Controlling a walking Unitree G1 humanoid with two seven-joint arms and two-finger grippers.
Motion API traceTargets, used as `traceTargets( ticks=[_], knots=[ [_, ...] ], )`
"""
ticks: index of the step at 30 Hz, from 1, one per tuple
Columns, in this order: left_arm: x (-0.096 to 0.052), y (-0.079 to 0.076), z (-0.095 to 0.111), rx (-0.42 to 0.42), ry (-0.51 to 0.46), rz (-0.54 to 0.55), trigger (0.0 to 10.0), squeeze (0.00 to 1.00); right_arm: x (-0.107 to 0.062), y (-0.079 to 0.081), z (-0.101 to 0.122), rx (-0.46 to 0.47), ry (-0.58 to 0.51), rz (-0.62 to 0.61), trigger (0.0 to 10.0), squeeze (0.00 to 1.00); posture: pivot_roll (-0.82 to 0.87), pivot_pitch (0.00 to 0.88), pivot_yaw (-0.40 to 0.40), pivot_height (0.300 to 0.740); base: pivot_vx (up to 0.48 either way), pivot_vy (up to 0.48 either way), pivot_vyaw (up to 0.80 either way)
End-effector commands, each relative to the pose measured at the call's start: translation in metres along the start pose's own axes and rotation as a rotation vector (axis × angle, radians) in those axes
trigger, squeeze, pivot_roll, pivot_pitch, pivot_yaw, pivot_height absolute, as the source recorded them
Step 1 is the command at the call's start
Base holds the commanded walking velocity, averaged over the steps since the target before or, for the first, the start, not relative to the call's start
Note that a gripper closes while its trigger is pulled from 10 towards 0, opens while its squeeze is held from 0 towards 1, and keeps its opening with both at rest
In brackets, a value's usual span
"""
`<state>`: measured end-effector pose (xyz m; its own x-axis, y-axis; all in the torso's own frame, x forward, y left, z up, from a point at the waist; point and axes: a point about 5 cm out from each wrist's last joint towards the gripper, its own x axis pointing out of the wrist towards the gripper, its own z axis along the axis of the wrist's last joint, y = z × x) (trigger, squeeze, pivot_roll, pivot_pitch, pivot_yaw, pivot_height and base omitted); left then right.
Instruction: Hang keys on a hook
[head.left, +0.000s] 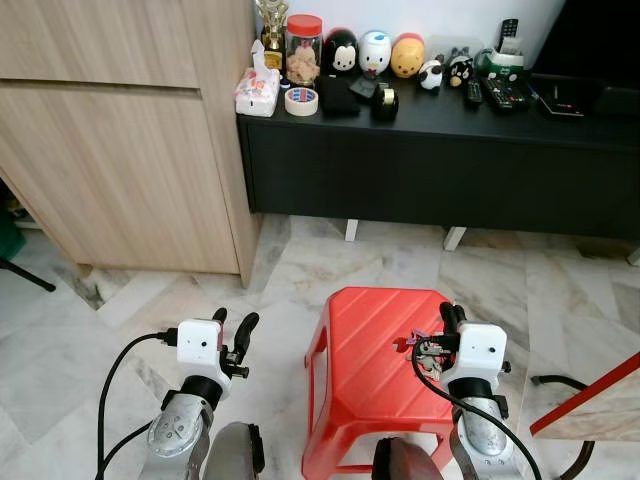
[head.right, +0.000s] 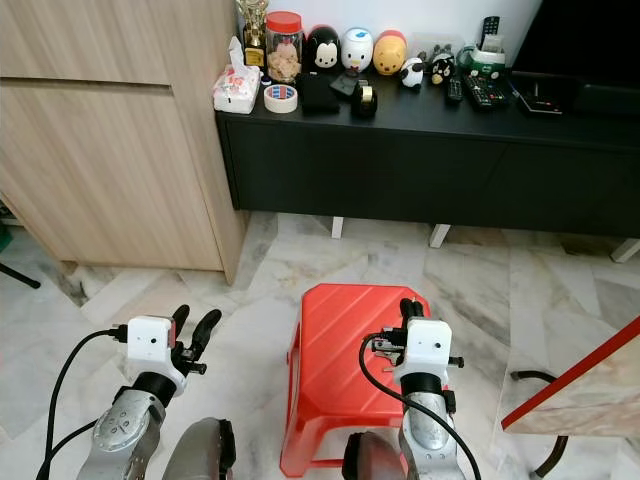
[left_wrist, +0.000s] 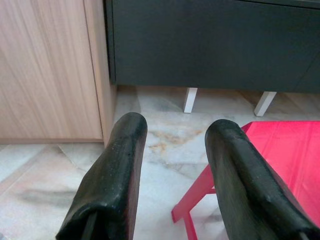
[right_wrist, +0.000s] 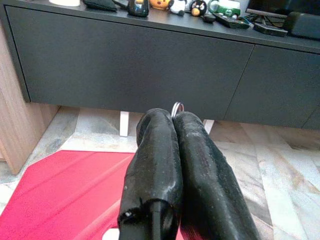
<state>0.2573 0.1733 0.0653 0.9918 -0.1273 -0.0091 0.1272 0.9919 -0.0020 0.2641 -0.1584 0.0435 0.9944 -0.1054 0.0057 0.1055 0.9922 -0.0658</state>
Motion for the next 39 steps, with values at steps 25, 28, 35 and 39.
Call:
traceTargets(
  ticks=[25, 28, 35, 39],
  knots=[
    [0.0013, -0.0035, -0.0051, 0.007, 0.016, -0.012, 10.0, 0.00, -0.0004, -0.0040, -0.0019, 0.018, 0.032, -0.016, 10.0, 0.00, 0.07, 0.064, -0.094, 0.740, 0.000, 0.000, 0.00],
    [0.0015, -0.0038, -0.0052, 0.005, 0.016, -0.010, 10.0, 0.00, 0.0001, -0.0043, -0.0013, 0.019, 0.029, -0.015, 10.0, 0.00, 0.07, 0.065, -0.095, 0.740, 0.000, 0.000, 0.00],
    [0.0002, -0.0054, -0.0076, -0.003, 0.021, -0.007, 10.0, 0.00, -0.0003, 0.0006, -0.0035, 0.045, 0.042, 0.025, 10.0, 0.00, 0.07, 0.073, -0.101, 0.740, 0.000, 0.000, 0.00],
    [-0.0003, -0.0049, -0.0077, -0.005, 0.020, -0.004, 10.0, 0.00, -0.0005, 0.0013, -0.0048, 0.038, 0.056, 0.023, 10.0, 0.00, 0.07, 0.073, -0.101, 0.740, 0.000, 0.000, 0.00]
  ],
)
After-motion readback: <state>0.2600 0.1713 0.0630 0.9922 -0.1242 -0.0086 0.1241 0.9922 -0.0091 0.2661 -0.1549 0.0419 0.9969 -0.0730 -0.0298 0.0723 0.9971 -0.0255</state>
